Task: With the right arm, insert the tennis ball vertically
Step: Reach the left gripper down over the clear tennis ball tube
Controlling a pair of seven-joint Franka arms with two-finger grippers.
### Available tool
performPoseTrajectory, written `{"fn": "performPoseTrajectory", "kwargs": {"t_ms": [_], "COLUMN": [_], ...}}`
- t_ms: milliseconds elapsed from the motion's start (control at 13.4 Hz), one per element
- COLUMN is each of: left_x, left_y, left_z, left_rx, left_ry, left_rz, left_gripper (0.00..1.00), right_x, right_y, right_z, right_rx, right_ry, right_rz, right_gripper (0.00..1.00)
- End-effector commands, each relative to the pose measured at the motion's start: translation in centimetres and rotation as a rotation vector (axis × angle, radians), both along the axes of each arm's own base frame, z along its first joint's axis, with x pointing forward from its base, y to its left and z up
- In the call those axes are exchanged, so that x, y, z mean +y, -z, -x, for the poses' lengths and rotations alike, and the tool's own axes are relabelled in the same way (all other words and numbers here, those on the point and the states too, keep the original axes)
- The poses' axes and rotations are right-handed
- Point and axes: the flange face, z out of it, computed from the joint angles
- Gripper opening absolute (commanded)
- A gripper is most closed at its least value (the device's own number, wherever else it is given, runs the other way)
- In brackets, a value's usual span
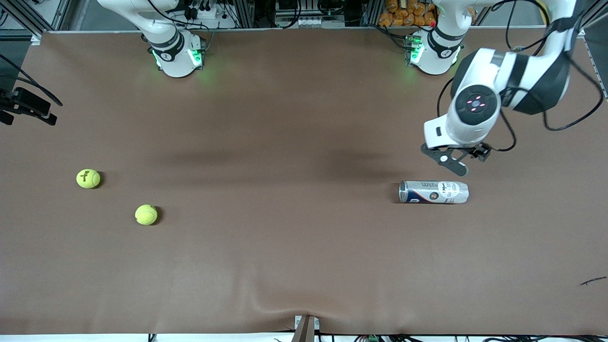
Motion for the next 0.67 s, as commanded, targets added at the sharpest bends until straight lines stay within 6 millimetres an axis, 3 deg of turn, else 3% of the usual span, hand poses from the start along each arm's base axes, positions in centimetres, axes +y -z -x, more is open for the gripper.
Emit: {"fn": "performPoseTrajectory", "kwargs": {"t_ms": [0, 224, 597], "left_x": [-0.5, -0.8, -0.9], "left_y": [3.3, 6.9, 10.4], "left_z": [0.7, 0.8, -0.4], "left_rx": [-0.011, -0.003, 0.031], "left_ry": [0.114, 0.246, 0.516], "left_rz": [-0.047, -0.036, -0.082], "left_gripper": [1.00, 1.00, 1.00], "right_x": [-0.3, -0.6, -0.6], "right_y": [-0.3, 0.7, 1.0], "right_z": [0.0, -0.5, -0.7], "right_rx": [-0.003, 0.014, 0.019], "right_ry": [0.015, 0.020, 0.020], "right_rz": [0.004, 0.005, 0.008], "right_gripper": [1.00, 1.00, 1.00]}}
